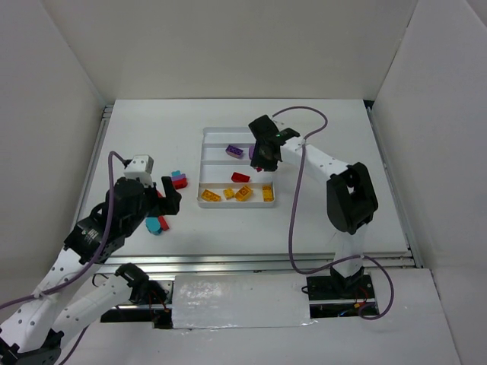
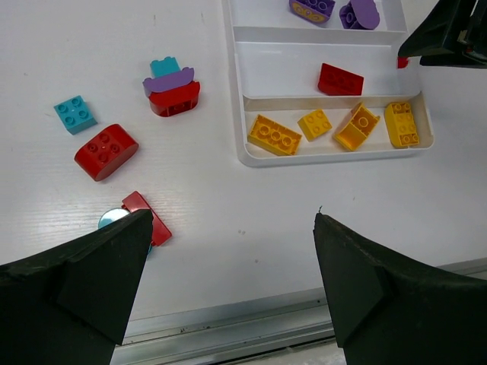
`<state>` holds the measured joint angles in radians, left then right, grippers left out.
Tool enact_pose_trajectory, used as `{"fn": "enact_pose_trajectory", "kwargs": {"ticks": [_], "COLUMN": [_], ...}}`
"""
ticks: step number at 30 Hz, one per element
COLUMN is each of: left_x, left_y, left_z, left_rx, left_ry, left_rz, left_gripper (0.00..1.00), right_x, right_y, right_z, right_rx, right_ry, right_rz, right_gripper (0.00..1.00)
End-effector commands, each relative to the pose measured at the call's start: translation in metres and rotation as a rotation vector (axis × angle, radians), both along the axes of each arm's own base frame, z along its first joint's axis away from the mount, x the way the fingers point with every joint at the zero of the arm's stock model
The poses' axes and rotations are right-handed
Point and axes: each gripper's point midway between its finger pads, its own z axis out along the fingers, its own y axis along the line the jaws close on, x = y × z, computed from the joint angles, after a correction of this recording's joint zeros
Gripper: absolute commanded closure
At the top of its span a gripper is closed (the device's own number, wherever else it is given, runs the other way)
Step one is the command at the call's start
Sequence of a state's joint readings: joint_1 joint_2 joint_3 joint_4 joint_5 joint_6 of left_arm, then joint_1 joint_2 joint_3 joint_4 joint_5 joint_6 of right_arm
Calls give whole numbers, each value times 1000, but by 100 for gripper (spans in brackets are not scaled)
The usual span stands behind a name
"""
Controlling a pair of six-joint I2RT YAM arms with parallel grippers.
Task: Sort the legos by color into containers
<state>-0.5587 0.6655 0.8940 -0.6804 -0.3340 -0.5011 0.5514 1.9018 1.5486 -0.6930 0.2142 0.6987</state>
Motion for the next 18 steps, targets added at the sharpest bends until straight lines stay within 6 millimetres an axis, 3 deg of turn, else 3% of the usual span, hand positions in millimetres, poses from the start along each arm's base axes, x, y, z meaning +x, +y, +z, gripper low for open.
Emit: {"fn": "enact_pose_trajectory", "kwargs": {"ticks": [1, 5, 8, 9, 10, 14, 16, 17, 18], "left_x": [5, 7, 11, 13, 16, 29, 43, 52, 65], "left_y": [3, 6, 12, 15, 23, 23, 15, 13, 22], "left_z": [6, 3, 0, -7, -6, -32, -35, -44, -44], "left_rx": [-8, 5, 18, 24, 36, 18, -9, 12, 9], "left_ry": [-23, -9, 5, 37, 43, 186, 188, 208, 204], "left_rz": [32, 61, 112, 147, 209, 316, 321, 332, 382], "left_gripper": [0, 0, 0, 0, 1, 0, 0, 0, 1], "right_x": [11, 9, 8, 7, -2, -27, -48, -56, -68], "right_y": [1, 9, 9, 10, 11, 20, 21, 21, 19], "right_z": [5, -2, 11, 26, 24, 46, 52, 65, 57], "right_rx": [-13, -18, -27, -8, 4, 102, 129, 152, 148], "right_ry": [-13, 11, -12, -47, -36, -106, -124, -153, -134], "right_rz": [2, 46, 47, 50, 66, 124, 159, 177, 196], "right_gripper": [49, 39, 37, 37, 37, 36, 36, 36, 36]}}
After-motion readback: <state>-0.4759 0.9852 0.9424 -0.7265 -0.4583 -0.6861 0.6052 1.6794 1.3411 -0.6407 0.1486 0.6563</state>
